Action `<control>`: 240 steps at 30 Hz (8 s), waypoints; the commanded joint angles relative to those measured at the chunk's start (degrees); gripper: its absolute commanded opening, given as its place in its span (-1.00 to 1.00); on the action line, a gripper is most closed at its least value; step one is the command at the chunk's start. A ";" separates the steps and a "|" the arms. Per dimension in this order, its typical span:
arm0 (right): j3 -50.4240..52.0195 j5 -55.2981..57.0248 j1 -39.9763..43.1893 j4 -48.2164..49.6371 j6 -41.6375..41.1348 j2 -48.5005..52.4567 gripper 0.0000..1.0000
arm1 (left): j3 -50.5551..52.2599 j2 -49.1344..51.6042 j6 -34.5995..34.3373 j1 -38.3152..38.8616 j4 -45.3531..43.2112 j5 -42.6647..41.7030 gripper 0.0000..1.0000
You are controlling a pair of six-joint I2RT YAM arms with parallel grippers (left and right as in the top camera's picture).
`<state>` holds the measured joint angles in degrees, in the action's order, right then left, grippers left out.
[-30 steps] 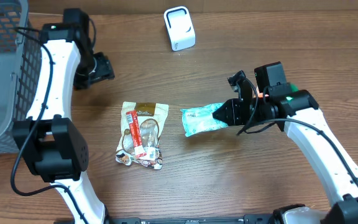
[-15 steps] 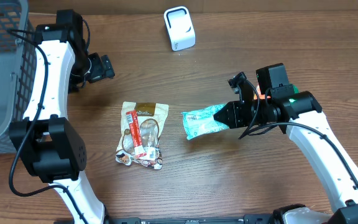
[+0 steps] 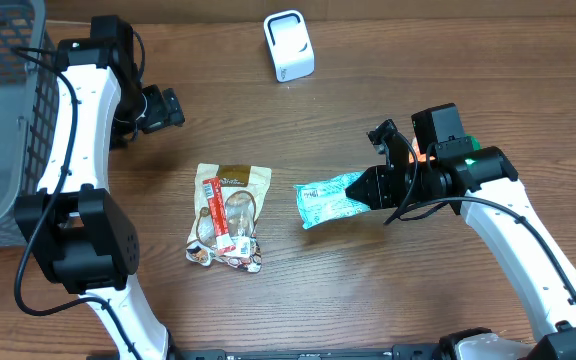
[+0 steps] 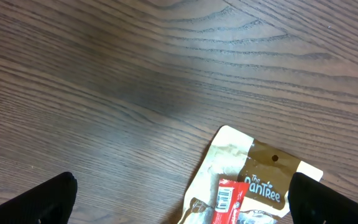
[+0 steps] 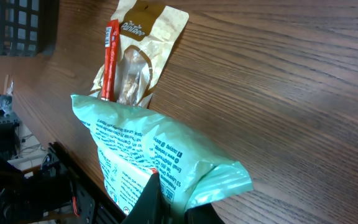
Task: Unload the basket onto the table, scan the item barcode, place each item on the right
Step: 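Lift the wipes pack off the table with the right gripper, then carry the wipes pack with the right gripper to the white scanner, then hold the wipes pack in front of the scanner window, then move the wipes pack right and set it down beside the jar, then release the wipes and move the right gripper to the red stick snacks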
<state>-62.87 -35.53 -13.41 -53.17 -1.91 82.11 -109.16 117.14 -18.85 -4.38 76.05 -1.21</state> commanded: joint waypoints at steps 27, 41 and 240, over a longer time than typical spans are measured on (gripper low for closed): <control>-0.20 -0.44 0.31 0.39 0.50 -1.68 -0.93 | 0.33 0.13 1.29 -0.09 0.00 0.57 0.99; -0.31 -0.61 0.31 2.93 -0.87 -1.68 -0.93 | 0.33 0.13 1.29 -0.11 0.00 0.57 1.00; -16.15 31.43 -44.50 19.52 -16.37 33.20 -0.32 | 0.33 0.13 1.29 -0.11 0.00 0.57 0.99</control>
<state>-79.29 -2.66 -57.52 -34.00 -18.00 113.86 -109.10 117.14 -18.83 -4.38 76.05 -0.99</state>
